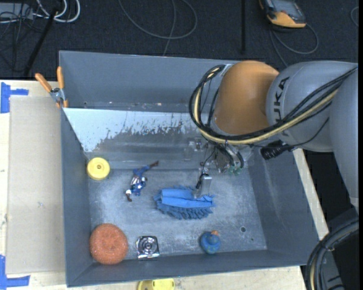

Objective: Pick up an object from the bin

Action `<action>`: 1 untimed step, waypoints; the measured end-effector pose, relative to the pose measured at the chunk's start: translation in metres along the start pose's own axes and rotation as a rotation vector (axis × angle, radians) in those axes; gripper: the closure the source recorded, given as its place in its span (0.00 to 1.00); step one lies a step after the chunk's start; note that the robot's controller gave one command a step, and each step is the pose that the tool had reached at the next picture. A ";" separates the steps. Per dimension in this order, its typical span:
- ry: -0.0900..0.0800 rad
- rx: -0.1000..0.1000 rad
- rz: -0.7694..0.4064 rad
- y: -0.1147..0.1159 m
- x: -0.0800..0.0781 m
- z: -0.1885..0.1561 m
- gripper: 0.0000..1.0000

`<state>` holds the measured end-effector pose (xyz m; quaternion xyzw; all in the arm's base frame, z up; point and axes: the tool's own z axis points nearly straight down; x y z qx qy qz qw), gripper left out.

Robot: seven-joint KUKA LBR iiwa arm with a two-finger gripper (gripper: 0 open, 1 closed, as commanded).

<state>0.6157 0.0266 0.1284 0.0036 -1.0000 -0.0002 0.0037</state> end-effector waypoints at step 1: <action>-0.007 0.000 0.000 0.000 -0.001 -0.005 0.00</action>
Offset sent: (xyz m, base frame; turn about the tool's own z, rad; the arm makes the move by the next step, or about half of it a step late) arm -0.0337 -0.0046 -0.0584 -0.1022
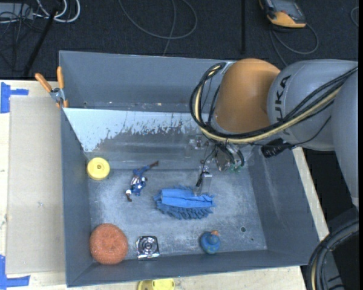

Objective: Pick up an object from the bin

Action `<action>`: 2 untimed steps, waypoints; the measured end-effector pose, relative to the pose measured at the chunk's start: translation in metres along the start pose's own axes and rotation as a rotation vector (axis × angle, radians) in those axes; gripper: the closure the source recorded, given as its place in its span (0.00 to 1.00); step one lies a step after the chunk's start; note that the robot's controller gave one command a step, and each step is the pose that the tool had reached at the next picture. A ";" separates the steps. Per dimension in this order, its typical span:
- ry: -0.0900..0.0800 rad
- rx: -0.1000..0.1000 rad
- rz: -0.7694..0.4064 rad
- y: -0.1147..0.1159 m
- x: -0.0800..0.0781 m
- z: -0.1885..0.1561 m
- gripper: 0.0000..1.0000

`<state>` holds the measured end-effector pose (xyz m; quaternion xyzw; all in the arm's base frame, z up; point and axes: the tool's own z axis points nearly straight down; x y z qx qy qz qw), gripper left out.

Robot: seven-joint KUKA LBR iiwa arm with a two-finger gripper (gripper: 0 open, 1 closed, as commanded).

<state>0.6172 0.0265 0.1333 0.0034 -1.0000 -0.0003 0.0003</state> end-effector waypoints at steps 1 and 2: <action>-0.004 0.001 -0.056 -0.002 0.019 0.034 0.00; 0.001 0.000 0.016 0.002 0.033 0.057 1.00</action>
Offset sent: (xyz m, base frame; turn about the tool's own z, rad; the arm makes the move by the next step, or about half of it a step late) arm -0.0338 0.0015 -0.0588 0.0158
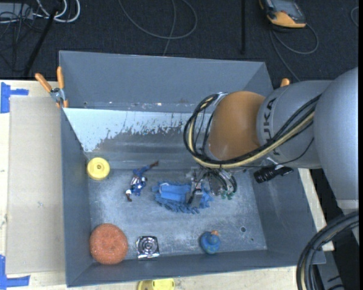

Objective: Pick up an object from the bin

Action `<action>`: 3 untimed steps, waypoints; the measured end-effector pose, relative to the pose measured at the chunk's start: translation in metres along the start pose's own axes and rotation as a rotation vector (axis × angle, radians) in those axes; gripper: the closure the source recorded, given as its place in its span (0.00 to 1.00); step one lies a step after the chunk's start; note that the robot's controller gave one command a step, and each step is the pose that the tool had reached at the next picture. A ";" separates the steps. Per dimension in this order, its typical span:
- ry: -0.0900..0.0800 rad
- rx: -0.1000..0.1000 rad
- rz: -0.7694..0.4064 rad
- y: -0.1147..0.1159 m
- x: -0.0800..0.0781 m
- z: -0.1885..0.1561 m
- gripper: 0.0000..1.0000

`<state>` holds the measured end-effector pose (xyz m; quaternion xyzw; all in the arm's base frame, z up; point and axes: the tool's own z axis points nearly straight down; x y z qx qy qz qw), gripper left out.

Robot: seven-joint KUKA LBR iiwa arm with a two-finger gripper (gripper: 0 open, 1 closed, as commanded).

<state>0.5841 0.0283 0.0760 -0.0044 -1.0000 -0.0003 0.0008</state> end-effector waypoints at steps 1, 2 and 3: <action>0.000 0.000 0.000 0.000 0.000 0.000 1.00; -0.002 0.000 -0.041 0.003 0.003 -0.107 1.00; -0.002 0.000 -0.041 0.003 0.003 -0.107 1.00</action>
Offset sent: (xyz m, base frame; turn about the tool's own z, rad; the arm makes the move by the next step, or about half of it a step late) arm -0.0034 0.0038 0.1076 -0.0441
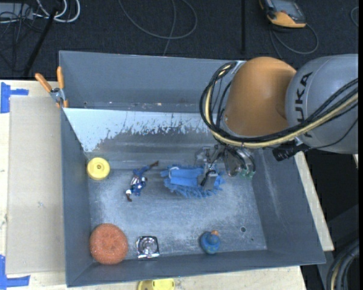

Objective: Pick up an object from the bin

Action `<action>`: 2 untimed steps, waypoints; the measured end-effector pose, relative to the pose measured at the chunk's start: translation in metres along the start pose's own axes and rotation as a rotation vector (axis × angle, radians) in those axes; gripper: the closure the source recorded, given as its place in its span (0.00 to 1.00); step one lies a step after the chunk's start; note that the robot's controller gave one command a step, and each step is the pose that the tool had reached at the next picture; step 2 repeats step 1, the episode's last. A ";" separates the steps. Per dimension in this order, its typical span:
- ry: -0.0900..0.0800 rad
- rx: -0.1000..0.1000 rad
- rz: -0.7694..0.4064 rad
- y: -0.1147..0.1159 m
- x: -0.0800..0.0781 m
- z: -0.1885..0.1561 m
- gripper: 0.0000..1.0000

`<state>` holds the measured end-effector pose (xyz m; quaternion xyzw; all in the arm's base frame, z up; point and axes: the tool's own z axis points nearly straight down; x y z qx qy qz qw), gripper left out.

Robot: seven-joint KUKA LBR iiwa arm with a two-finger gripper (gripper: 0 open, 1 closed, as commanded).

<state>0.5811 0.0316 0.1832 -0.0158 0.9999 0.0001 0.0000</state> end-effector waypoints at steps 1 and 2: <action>-0.002 0.000 -0.044 -0.018 -0.034 -0.097 1.00; -0.002 0.000 -0.044 -0.018 -0.034 -0.097 1.00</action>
Offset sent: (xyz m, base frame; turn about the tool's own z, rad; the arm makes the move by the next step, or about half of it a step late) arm 0.0000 0.0000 0.0000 0.0000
